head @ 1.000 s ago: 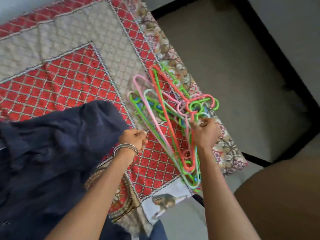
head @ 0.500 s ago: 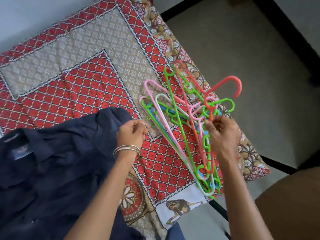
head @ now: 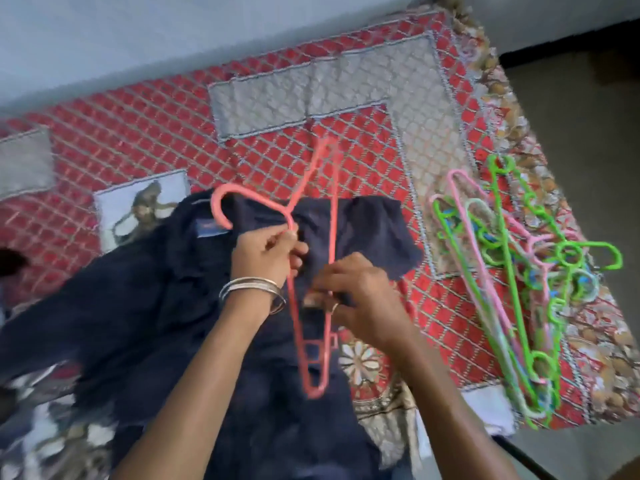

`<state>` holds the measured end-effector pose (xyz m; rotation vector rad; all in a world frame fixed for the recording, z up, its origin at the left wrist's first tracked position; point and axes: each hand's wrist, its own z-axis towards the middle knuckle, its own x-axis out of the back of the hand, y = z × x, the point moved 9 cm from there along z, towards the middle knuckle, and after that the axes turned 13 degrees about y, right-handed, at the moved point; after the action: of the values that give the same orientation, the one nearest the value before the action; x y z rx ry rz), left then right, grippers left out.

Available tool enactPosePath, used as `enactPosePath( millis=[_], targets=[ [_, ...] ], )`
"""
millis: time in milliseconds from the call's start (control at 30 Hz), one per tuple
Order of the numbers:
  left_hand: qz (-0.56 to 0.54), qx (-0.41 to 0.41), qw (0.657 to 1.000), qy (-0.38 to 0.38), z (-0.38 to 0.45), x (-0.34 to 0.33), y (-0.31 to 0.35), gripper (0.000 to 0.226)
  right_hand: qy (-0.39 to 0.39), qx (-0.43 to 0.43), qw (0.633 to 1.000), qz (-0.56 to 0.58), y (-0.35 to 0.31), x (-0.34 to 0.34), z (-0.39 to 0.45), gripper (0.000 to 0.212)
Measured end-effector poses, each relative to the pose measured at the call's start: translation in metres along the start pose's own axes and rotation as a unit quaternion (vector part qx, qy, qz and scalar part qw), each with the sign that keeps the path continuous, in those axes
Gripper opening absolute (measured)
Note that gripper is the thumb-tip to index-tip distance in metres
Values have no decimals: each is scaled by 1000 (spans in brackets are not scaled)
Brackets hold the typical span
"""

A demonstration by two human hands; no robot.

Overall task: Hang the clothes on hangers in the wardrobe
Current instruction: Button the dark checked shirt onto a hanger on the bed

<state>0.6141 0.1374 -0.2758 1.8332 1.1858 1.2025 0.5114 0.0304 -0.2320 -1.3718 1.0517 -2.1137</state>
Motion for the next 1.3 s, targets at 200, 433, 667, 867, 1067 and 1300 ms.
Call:
enactPosePath(
  millis=[200,433,667,867,1067,1300],
  targets=[
    [229,-66,955,-179,14,106,-41,18,-28,41,979,-196,-39,-73,24,71],
    [292,-223,926,88,74,232,-26,33,-146,-169,974,37,-50,-198,40,11],
    [257,-202,903,277,140,289,-58,18,170,-423,831,320,-3,-208,98,17],
    [320,12,947,34,179,216,-133,59,226,-441,726,477,6,-244,162,18],
    [437,14,897,67,187,207,-141,38,88,-424,797,421,26,-288,172,22],
    [247,63,961,107,208,238,-150,20,-84,-356,824,432,24,-284,176,21]
  ],
)
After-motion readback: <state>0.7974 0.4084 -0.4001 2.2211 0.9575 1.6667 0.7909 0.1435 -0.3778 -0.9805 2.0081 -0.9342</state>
